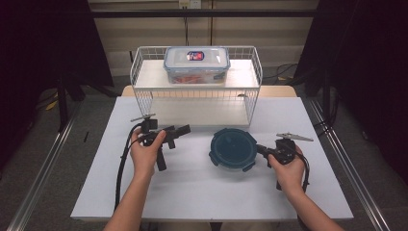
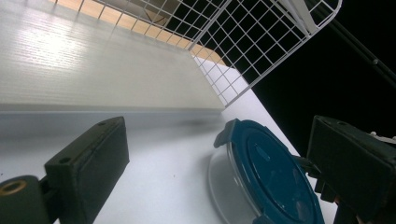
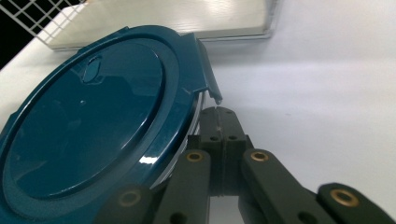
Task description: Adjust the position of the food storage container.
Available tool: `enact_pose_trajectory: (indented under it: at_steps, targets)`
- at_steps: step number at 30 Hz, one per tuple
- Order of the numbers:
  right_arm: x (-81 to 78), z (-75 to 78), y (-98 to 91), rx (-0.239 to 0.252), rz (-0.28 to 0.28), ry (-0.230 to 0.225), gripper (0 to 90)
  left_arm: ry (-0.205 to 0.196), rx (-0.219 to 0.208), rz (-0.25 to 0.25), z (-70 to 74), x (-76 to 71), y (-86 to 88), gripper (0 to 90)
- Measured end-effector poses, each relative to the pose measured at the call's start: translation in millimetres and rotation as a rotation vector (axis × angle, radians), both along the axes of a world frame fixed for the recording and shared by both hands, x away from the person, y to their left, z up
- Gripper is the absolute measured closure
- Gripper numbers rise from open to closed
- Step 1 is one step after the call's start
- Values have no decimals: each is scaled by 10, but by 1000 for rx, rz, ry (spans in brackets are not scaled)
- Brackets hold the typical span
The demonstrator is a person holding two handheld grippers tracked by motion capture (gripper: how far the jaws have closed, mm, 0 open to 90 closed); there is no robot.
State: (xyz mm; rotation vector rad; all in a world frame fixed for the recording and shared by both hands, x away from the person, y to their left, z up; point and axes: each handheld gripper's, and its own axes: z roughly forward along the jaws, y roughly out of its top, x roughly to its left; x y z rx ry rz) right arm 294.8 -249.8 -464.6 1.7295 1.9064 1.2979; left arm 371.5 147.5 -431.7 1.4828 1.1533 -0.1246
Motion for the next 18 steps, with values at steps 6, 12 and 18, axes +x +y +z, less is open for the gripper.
enact_pose_trajectory:
  at_steps: [6, 12, 18]
  targets:
    - [70, -25, 178, 15, 42, -13, 900, 14, 0, 10, -17, -30, 25, 53]
    - [132, -43, 250, 40, 61, -18, 900, 15, 1, 18, -27, -56, 87, 53]
    - [161, -41, 319, 32, 74, -19, 900, 7, 14, 27, -35, -77, 137, 53]
